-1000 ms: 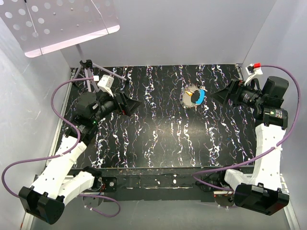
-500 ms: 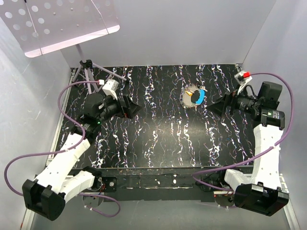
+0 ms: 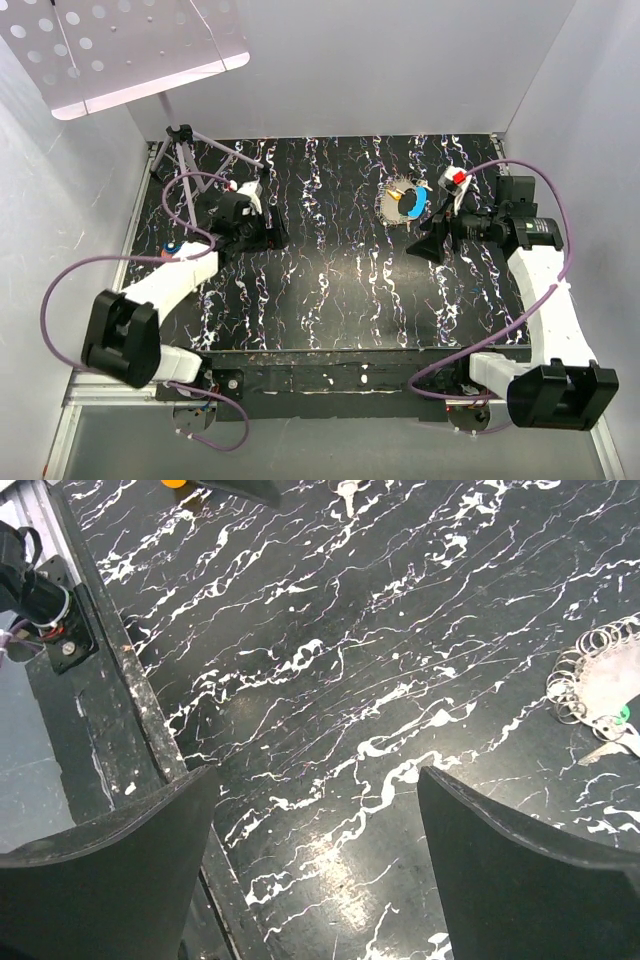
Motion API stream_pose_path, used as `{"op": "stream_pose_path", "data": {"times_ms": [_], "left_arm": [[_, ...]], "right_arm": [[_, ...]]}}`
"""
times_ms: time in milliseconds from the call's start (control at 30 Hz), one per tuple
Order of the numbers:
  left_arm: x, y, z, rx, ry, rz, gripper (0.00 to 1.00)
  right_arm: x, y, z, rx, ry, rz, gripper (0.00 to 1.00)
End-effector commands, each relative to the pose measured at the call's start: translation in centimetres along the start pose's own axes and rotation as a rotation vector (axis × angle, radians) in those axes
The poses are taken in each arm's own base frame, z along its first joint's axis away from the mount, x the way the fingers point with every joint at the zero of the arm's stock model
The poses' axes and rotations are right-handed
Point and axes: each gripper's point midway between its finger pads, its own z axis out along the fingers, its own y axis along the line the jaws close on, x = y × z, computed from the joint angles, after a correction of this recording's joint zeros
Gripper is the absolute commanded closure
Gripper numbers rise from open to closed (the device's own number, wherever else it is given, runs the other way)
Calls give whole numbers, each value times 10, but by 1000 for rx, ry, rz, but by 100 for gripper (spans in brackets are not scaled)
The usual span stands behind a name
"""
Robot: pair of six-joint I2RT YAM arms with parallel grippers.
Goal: Put the keys on the keyring
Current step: Pick up the key from the center of the board.
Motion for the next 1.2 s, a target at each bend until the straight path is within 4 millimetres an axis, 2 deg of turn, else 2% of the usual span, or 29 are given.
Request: {"op": "stream_pose_path", "data": {"times_ms": [0, 33, 100, 200, 333, 433, 733, 767, 1167], "left_arm": [[-16, 23, 30, -119, -16, -15, 23], [-18, 27, 36, -137, 2, -5, 27], [-21, 49, 41, -226, 10, 19, 36], [-28, 73, 42, -281, 17, 24, 39], [-30, 86, 49, -300, 59, 60, 49], [-26, 86, 62, -286, 115, 82, 53], [-20, 99, 78, -291, 194, 114, 71], [-18, 95, 79, -262, 207, 113, 71], [-14, 99, 92, -244, 254, 110, 77]], "right_arm": [[-3, -1, 10, -72, -37, 7, 12], [-2, -2, 11, -78, -40, 10, 12], [2, 0, 13, -96, -43, 16, 12], [9, 4, 16, -138, -63, 29, 12], [16, 1, 16, -163, -88, 47, 12], [18, 2, 15, -171, -93, 50, 12], [17, 4, 15, -199, -93, 59, 12], [17, 4, 15, -200, -92, 60, 12], [19, 3, 15, -198, -87, 63, 12]]}}
